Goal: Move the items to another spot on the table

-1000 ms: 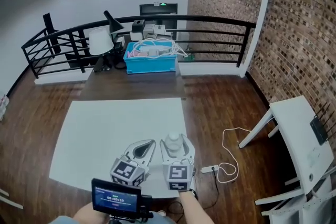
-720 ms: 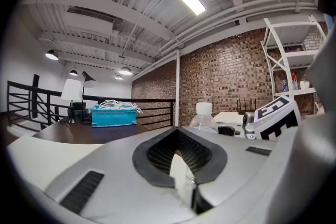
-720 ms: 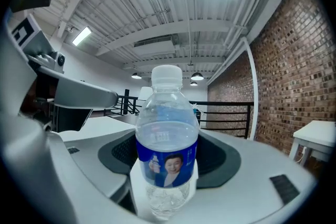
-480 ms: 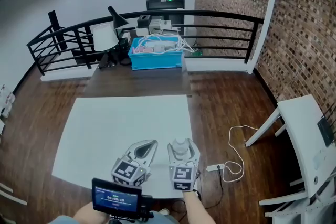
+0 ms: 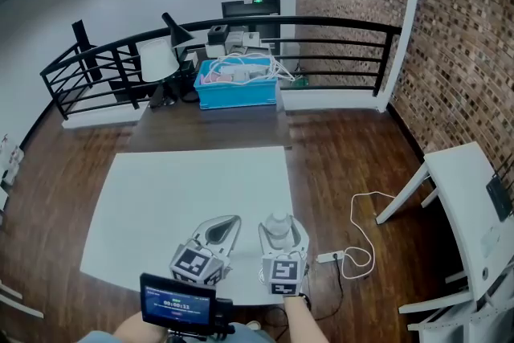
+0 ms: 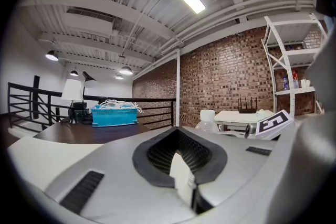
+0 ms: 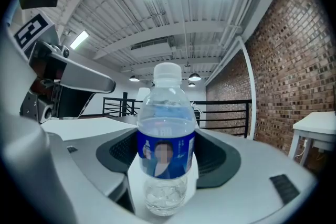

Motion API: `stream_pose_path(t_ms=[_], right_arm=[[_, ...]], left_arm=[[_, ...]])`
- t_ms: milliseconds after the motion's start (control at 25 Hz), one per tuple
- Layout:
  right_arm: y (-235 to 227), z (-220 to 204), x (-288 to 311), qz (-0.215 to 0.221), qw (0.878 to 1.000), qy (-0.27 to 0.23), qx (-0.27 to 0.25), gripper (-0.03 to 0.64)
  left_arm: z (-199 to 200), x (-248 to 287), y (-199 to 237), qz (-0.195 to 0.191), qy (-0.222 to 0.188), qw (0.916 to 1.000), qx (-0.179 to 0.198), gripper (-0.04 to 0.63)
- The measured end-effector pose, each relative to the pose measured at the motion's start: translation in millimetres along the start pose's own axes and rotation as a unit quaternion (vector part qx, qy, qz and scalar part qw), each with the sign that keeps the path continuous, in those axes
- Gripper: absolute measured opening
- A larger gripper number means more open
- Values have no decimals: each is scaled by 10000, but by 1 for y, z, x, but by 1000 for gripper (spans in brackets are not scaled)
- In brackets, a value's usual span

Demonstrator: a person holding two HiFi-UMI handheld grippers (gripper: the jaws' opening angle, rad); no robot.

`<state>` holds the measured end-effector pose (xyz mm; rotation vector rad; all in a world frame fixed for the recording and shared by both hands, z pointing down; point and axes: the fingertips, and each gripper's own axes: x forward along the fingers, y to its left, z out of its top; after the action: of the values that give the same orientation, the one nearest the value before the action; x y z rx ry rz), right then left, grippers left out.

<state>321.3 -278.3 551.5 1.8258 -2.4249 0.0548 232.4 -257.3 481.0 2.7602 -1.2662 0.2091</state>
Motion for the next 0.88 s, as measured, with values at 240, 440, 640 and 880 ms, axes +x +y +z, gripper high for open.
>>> stream_pose_path(t_ms=[240,440,640,880], right_arm=[[-2,-4,-2,-16,10000,98,-6,328],[-4,-3,-5,-61,9998,142,-107,328],[-4,0,-11,-73,9998,140,-82,328],[-5,7,-18,-182,9997,153,43,328]], left_arm=[[3,0,-2,-6,-27,10000,7,12],[6,-2,-3,-11,-57,10000,3,12],[8,-8,-6,-31,-116,9999,1,12],[12,-18,-7,-52,-174,9998,-2,12]])
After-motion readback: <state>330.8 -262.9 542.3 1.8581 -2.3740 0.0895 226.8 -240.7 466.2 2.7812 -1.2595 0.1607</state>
